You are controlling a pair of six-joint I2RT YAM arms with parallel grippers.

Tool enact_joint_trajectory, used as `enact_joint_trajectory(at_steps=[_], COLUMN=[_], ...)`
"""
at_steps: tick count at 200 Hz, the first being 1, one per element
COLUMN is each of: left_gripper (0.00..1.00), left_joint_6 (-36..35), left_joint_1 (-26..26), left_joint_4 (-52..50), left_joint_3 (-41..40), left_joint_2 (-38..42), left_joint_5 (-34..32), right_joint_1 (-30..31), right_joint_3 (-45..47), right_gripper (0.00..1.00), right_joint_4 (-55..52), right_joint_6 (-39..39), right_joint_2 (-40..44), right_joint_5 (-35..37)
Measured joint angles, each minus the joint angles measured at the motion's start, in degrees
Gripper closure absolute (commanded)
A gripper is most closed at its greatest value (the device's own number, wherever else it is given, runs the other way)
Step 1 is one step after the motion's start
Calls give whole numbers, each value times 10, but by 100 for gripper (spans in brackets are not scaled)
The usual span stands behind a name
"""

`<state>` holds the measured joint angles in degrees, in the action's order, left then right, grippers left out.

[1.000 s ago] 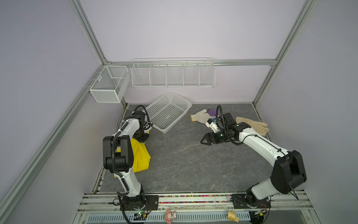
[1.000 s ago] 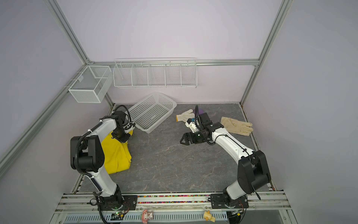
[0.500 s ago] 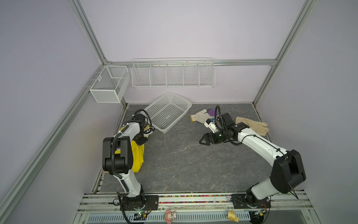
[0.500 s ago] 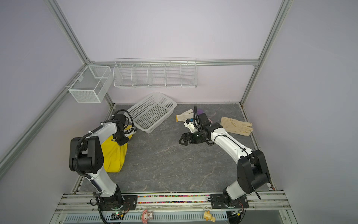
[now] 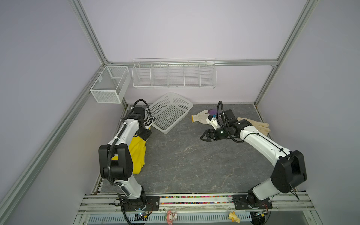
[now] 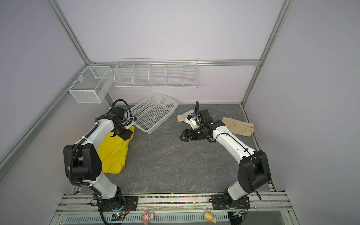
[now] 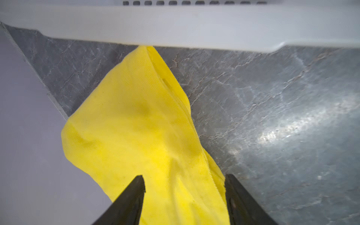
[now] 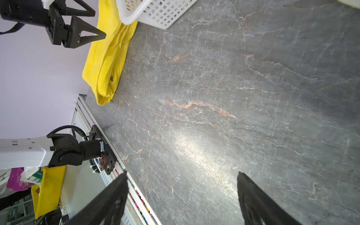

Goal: Fold and stack the trousers
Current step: Rotate the trousers at the middle-left of the table.

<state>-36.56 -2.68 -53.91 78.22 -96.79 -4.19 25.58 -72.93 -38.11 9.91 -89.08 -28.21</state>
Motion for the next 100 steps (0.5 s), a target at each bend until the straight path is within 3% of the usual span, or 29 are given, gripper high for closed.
enact_joint_trajectory(at_steps=[42, 78, 81, 85, 100], left_gripper=[30, 22, 21, 20, 16], left_joint_6=[97, 196, 206, 216, 252], left_joint_1=[4, 5, 5, 6, 8], left_joint_4=[3, 72, 82, 93, 148], left_joint_3=[-24, -96, -103, -110, -146], left_joint_2=[32, 132, 142, 152, 192], left_joint_5=[36, 53, 53, 53, 44], right_joint_1=[-23, -92, -99, -113, -160], right_joint_3=[-3, 22, 27, 35, 72], right_gripper=[10, 9, 1, 10, 11], right_joint_4=[-6, 17, 21, 26, 57], right_joint_6=[-7, -12, -13, -11, -16], right_joint_2=[0, 21, 26, 34, 66], right_joint_5=[13, 64, 69, 82, 132])
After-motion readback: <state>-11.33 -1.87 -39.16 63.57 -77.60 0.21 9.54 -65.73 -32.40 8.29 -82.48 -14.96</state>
